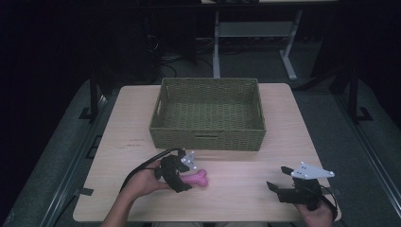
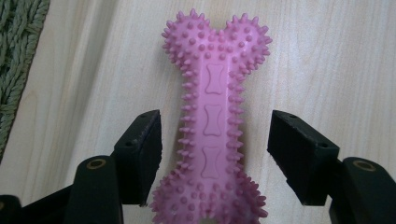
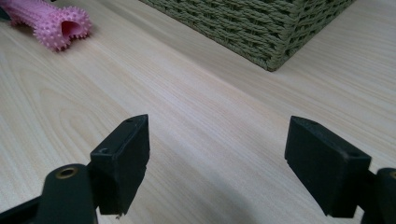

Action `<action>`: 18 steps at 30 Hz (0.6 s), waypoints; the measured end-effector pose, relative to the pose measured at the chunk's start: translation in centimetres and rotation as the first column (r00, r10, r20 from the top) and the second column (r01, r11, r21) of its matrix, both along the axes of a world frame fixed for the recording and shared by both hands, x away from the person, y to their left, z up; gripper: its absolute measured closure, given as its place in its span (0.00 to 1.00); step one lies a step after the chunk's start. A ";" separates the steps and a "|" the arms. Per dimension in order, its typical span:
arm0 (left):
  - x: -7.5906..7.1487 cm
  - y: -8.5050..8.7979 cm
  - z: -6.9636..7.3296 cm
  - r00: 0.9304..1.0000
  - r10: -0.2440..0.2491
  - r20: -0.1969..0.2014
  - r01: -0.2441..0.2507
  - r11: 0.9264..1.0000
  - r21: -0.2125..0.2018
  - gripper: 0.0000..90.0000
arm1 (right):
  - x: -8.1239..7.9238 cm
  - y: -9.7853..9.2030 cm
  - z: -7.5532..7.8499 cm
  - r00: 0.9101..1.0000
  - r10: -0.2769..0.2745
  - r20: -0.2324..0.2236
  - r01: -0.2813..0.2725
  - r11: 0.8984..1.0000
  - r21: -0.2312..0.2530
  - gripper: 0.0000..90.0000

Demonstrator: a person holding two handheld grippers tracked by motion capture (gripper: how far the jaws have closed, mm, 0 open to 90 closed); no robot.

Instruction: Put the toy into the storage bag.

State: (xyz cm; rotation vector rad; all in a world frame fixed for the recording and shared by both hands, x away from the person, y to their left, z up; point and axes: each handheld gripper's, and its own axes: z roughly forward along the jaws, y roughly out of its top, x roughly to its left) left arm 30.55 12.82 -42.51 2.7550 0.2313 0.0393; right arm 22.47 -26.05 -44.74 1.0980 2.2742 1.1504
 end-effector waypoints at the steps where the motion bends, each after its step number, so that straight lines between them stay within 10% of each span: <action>1: 0.0 0.0 0.0 1.000 0.000 0.000 0.000 1.000 0.000 0.40 | 0.0 0.0 0.0 1.000 0.000 0.000 0.000 1.000 0.000 0.24; 18: 0.4 -0.9 -0.5 1.000 -0.022 -0.015 0.023 0.999 0.025 0.50 | 0.0 0.1 0.0 1.000 0.003 0.000 -0.003 1.000 0.000 0.24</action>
